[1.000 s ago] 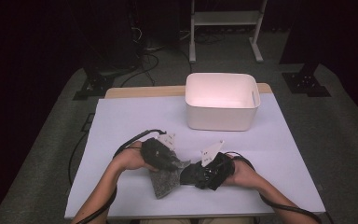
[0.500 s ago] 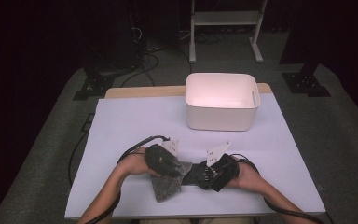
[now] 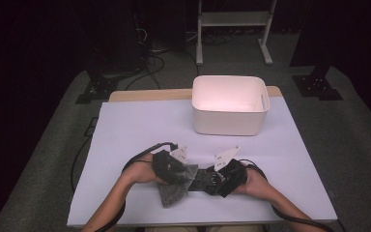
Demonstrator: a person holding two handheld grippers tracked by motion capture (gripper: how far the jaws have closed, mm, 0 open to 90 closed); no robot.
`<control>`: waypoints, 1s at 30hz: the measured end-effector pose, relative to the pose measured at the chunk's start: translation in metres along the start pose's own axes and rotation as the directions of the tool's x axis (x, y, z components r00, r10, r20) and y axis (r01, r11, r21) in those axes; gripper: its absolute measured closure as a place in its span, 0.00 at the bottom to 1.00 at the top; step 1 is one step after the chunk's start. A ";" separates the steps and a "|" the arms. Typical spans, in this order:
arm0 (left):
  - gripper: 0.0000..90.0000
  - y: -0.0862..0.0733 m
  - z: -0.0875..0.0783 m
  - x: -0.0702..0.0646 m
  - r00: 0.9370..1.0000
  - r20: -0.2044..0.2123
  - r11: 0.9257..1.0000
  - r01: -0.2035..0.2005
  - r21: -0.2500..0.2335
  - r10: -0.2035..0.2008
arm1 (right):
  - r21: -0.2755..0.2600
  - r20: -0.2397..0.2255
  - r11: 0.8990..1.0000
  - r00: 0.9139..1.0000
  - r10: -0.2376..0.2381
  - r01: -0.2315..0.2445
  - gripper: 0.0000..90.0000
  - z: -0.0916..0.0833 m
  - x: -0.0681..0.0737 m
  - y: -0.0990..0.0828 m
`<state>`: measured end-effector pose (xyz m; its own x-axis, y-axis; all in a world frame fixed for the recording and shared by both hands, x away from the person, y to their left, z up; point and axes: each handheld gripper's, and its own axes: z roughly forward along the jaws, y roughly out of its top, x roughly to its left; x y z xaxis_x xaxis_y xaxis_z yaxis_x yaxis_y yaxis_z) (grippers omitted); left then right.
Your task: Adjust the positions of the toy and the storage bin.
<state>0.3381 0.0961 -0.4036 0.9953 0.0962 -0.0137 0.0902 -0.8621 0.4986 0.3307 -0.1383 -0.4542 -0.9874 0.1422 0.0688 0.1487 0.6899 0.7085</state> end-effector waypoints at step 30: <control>0.87 0.035 0.015 -0.008 0.989 0.118 0.996 -0.090 -0.028 0.093 | 0.023 0.009 0.999 0.999 -0.037 0.037 0.26 0.003 0.001 -0.001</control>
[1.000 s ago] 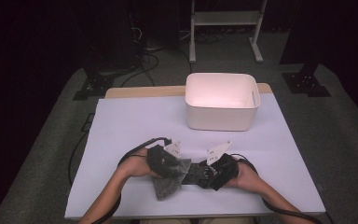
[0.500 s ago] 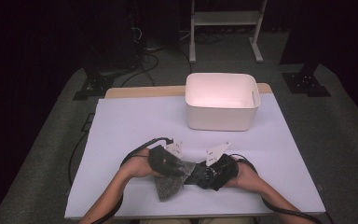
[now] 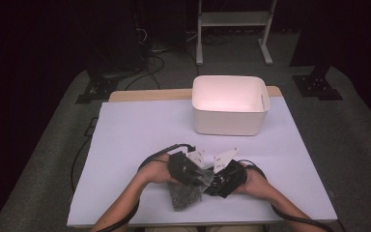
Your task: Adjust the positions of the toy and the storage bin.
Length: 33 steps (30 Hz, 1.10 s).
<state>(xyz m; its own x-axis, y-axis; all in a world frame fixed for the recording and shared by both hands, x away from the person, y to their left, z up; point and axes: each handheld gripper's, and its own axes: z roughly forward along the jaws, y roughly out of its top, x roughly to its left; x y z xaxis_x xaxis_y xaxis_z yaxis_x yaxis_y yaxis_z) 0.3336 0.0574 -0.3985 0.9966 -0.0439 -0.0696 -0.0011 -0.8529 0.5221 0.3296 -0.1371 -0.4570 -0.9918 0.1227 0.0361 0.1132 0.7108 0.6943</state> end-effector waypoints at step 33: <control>0.87 -0.075 -0.058 0.000 0.983 -0.095 0.987 0.156 -0.041 -0.159 | 0.004 0.000 1.000 1.000 -0.014 0.014 0.26 0.000 0.000 -0.001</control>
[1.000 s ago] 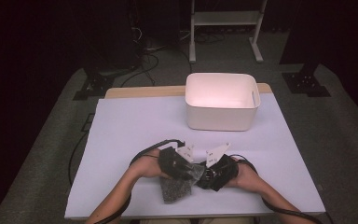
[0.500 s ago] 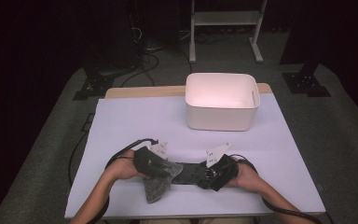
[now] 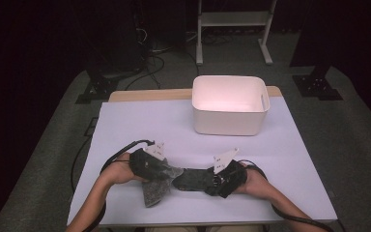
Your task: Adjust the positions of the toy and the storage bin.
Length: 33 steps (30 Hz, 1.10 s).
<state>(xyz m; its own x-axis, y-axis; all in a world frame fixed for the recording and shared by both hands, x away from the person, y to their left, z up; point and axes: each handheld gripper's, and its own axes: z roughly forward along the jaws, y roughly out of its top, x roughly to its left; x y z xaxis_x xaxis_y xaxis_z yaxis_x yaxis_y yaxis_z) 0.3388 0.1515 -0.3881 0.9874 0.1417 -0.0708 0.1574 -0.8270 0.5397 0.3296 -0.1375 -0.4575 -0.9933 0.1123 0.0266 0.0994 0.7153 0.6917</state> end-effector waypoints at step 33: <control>0.86 0.018 0.023 0.002 0.998 0.055 0.999 -0.031 0.030 0.029 | 0.002 -0.001 1.000 1.000 -0.009 0.009 0.26 0.000 -0.001 0.001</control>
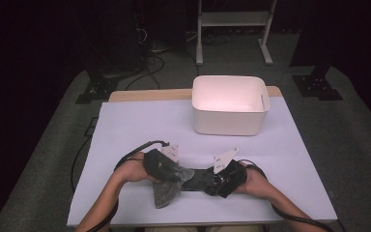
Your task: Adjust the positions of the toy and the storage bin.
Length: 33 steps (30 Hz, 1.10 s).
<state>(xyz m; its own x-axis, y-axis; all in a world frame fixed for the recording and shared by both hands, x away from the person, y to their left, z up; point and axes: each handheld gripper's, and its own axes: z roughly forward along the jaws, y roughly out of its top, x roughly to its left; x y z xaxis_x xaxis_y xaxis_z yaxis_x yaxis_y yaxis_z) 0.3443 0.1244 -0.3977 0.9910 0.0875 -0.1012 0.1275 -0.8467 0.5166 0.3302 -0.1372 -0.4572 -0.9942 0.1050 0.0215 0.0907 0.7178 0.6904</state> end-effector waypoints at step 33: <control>0.86 0.059 0.032 0.015 0.997 0.034 0.997 -0.071 0.009 0.071 | 0.002 0.001 1.000 1.000 -0.009 0.009 0.26 0.001 0.000 0.000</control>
<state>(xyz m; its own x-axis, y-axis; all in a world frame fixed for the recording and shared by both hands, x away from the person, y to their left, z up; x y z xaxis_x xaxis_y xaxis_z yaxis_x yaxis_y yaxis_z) 0.3655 0.0594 -0.3959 0.9956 0.0095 -0.0930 0.0563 -0.8552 0.5152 0.3300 -0.1364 -0.4574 -0.9950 0.0989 0.0143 0.0815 0.7202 0.6890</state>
